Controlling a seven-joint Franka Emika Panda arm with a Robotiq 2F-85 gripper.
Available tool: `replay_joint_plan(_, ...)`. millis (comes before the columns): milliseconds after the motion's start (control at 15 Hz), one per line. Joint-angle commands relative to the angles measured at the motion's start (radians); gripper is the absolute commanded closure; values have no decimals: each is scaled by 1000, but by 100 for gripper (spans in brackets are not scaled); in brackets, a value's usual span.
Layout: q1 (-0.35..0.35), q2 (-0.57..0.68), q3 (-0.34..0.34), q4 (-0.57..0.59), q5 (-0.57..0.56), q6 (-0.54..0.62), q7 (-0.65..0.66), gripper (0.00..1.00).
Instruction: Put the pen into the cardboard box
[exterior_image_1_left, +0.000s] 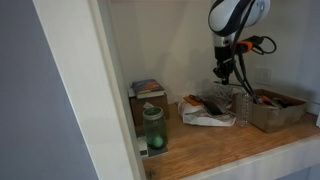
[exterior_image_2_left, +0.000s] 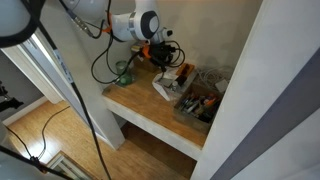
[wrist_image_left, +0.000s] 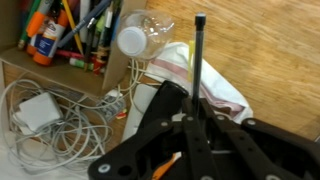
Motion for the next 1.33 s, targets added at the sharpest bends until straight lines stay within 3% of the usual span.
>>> replay_joint_plan(0, -75, 61, -35, 114, 78, -30, 5, 93)
replay_joint_plan(533, -203, 195, -85, 230, 221, -33, 61, 93)
replay_joint_plan(933, -233, 241, -91, 207, 318, 31, 173, 94)
replay_joint_plan(1267, -224, 251, -125, 168, 321, 153, 279, 94)
